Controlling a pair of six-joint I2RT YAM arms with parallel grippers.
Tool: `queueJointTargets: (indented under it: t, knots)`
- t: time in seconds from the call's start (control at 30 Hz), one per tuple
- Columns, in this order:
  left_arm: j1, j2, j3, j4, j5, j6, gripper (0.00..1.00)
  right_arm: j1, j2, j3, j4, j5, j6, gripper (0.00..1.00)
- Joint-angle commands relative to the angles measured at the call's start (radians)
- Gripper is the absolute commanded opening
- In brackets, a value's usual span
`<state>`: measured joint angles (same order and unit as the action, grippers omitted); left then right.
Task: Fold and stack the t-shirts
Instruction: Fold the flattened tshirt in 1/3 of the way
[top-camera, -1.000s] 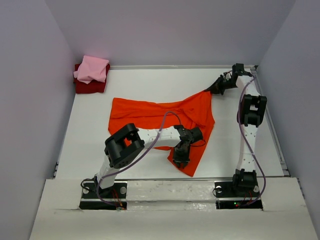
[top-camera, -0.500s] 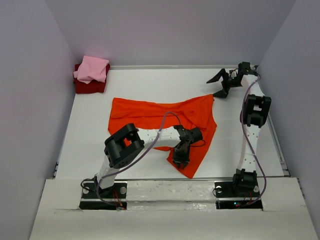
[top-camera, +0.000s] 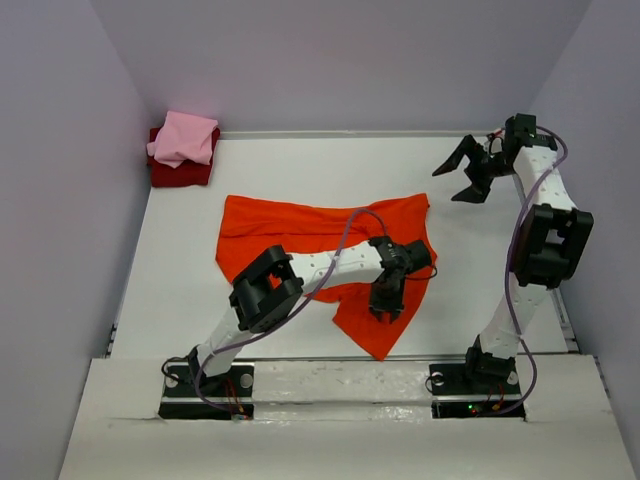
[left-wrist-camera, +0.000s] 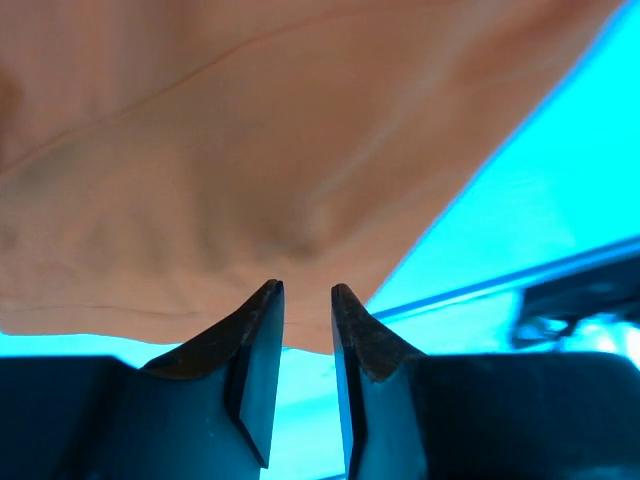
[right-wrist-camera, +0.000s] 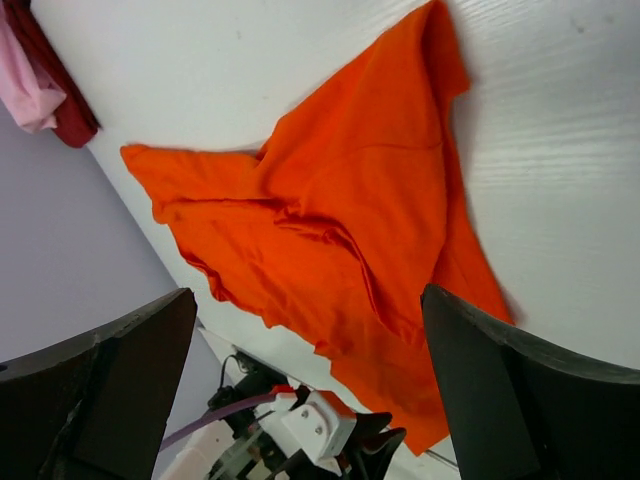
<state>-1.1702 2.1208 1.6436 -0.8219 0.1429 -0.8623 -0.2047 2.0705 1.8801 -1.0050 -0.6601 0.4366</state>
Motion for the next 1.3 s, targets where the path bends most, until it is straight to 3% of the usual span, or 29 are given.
queueJointTargets:
  t: [0.0, 0.1, 0.2, 0.23, 0.27, 0.33, 0.37, 0.5, 0.6, 0.9, 1.27]
  knots:
    - [0.003, 0.024, 0.247, -0.106, -0.034, 0.028, 0.36, 0.04, -0.14, -0.154, 0.029, -0.032, -0.001, 0.99]
    - [0.012, 0.057, 0.355, -0.163, -0.049, 0.034, 0.37, 0.091, -0.242, -0.278, 0.045, -0.018, 0.008, 0.95]
    - [0.062, 0.048, 0.415, -0.178, -0.065, 0.039, 0.38, 0.1, -0.314, -0.372, 0.084, -0.015, 0.03, 0.71]
    - [0.082, 0.033, 0.395, -0.174, -0.068, 0.039, 0.38, 0.1, -0.323, -0.409, 0.092, -0.004, 0.028, 0.58]
    - [0.13, -0.004, 0.375, -0.166, -0.072, 0.039, 0.38, 0.1, -0.329, -0.42, 0.095, -0.001, 0.024, 0.39]
    - [0.187, -0.054, 0.316, -0.113, -0.069, 0.04, 0.38, 0.1, -0.336, -0.43, 0.088, 0.008, 0.013, 0.19]
    - [0.246, -0.111, 0.242, -0.093, -0.068, 0.04, 0.38, 0.1, -0.336, -0.44, 0.089, 0.01, 0.011, 0.01]
    - [0.375, -0.196, 0.078, 0.009, -0.063, 0.066, 0.38, 0.1, -0.337, -0.457, 0.111, 0.014, 0.016, 0.0]
    - [0.438, -0.206, 0.041, 0.052, -0.071, 0.098, 0.37, 0.123, -0.328, -0.469, 0.141, 0.004, 0.034, 0.0]
    - [0.512, -0.137, 0.048, 0.125, -0.071, 0.203, 0.37, 0.306, -0.23, -0.487, 0.253, 0.033, 0.12, 0.0]
    - [0.624, -0.142, 0.054, 0.199, -0.02, 0.266, 0.37, 0.341, -0.104, -0.513, 0.388, 0.051, 0.139, 0.0]
